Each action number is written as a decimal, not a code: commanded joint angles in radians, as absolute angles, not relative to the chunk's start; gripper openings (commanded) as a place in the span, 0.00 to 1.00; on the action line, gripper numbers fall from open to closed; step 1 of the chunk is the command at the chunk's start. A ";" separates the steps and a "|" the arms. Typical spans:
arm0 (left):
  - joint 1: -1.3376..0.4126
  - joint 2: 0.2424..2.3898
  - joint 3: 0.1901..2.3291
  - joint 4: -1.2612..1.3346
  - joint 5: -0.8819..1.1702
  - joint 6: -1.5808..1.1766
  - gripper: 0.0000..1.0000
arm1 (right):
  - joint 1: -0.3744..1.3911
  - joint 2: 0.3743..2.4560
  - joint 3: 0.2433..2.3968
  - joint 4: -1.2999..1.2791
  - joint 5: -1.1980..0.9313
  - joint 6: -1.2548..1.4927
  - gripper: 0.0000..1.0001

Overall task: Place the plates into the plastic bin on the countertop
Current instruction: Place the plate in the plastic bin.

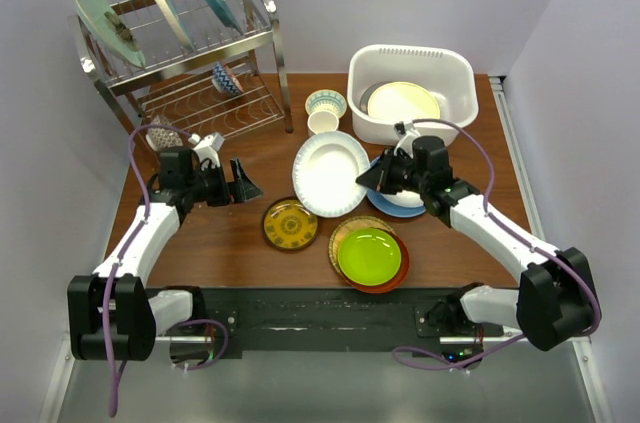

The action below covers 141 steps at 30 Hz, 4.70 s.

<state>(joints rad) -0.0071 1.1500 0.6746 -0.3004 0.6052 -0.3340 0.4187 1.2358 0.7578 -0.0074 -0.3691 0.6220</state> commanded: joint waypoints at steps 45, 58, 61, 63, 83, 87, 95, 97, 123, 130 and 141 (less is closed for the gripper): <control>0.000 1.192 0.675 -0.281 0.624 -0.345 0.95 | 0.003 1.537 1.239 0.313 -0.716 0.929 0.00; 0.000 1.196 0.673 -0.279 0.634 -0.344 0.95 | -0.094 1.627 1.295 0.351 -0.678 1.003 0.00; 0.000 1.195 0.673 -0.279 0.637 -0.344 0.95 | -0.101 1.661 1.305 0.377 -0.676 1.029 0.00; 0.000 1.197 0.673 -0.278 0.635 -0.344 0.95 | -0.107 1.678 1.310 0.396 -0.678 1.051 0.00; 0.000 1.216 0.673 -0.279 0.641 -0.344 0.95 | -0.147 1.841 1.394 0.336 -0.618 1.012 0.00; 0.000 1.218 0.673 -0.281 0.641 -0.342 0.95 | -0.149 1.885 1.410 0.336 -0.621 1.011 0.00; 0.000 1.221 0.673 -0.281 0.641 -0.344 0.95 | -0.149 1.953 1.422 0.330 -0.621 1.011 0.00; 0.000 1.224 0.673 -0.279 0.640 -0.344 0.95 | -0.149 1.962 1.428 0.322 -0.617 1.009 0.00; 0.000 1.238 0.676 -0.287 0.635 -0.342 0.94 | -0.152 1.994 1.456 0.218 -0.594 0.943 0.18; 0.000 1.238 0.678 -0.288 0.635 -0.342 0.94 | -0.153 1.945 1.436 0.178 -0.545 0.902 0.37; 0.000 1.238 0.678 -0.290 0.640 -0.341 0.94 | -0.158 1.827 1.447 0.026 -0.443 0.815 0.62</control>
<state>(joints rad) -0.0071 1.2358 0.6746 -0.3019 0.6174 -0.3386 -0.1478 1.9526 1.4261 0.0570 -0.4927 0.8669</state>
